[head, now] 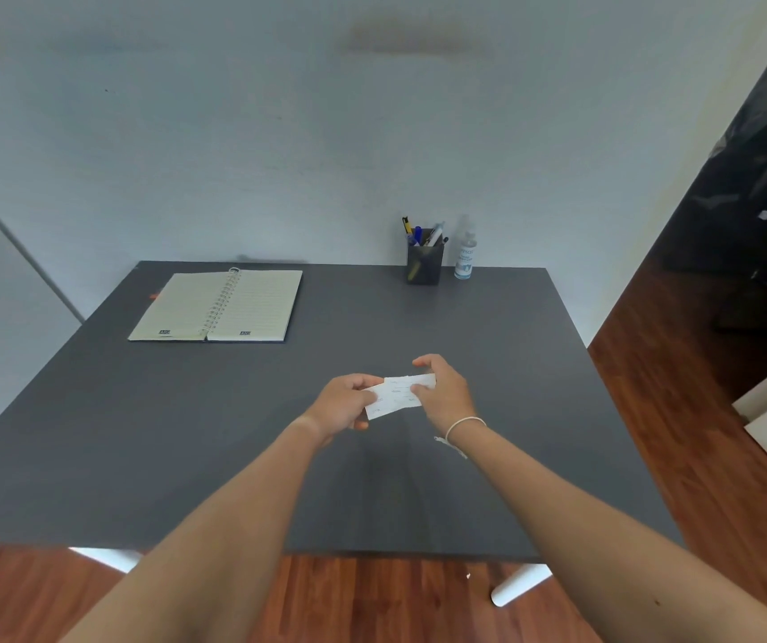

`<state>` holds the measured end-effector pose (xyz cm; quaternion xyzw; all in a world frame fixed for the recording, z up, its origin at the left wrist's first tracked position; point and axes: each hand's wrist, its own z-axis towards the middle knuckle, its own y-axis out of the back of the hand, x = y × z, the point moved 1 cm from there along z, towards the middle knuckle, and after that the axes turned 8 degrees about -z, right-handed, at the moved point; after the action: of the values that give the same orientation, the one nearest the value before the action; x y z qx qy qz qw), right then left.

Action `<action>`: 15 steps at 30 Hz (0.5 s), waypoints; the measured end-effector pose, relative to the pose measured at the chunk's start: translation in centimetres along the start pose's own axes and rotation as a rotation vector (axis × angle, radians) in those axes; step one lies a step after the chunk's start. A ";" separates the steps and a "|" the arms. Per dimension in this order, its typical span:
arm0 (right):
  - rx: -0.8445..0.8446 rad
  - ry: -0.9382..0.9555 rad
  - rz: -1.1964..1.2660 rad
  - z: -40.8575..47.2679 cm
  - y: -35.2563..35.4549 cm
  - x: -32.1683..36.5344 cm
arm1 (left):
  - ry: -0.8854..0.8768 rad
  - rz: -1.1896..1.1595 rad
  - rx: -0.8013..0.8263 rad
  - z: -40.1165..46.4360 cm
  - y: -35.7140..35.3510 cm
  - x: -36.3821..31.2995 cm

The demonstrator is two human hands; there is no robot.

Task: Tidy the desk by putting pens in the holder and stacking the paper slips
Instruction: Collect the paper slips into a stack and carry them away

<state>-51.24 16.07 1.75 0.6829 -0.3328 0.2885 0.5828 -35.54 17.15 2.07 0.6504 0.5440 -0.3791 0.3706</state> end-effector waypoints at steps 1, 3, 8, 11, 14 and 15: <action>0.005 0.016 -0.015 0.0 0.0 0.0 | 0.003 0.000 0.007 0.0 0.0 0.0; 0.024 0.048 -0.046 -0.1 0.0 0.0 | 0.005 0.002 0.024 0.0 -0.1 0.0; 0.058 0.084 -0.077 -0.2 -0.2 0.1 | -0.005 0.012 0.042 0.0 -0.4 0.0; 0.047 0.092 -0.073 -0.4 -0.3 -0.1 | -0.011 0.017 0.039 0.1 -0.5 0.2; 0.010 0.102 -0.085 -0.4 0.2 -0.6 | -0.019 0.024 0.017 0.2 -0.6 0.3; -0.011 0.098 -0.094 -0.4 0.5 -1.1 | -0.020 0.032 0.007 0.3 -0.6 0.3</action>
<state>-52.27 16.55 1.27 0.6795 -0.2729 0.2923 0.6151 -36.17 17.12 1.59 0.6566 0.5283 -0.3816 0.3796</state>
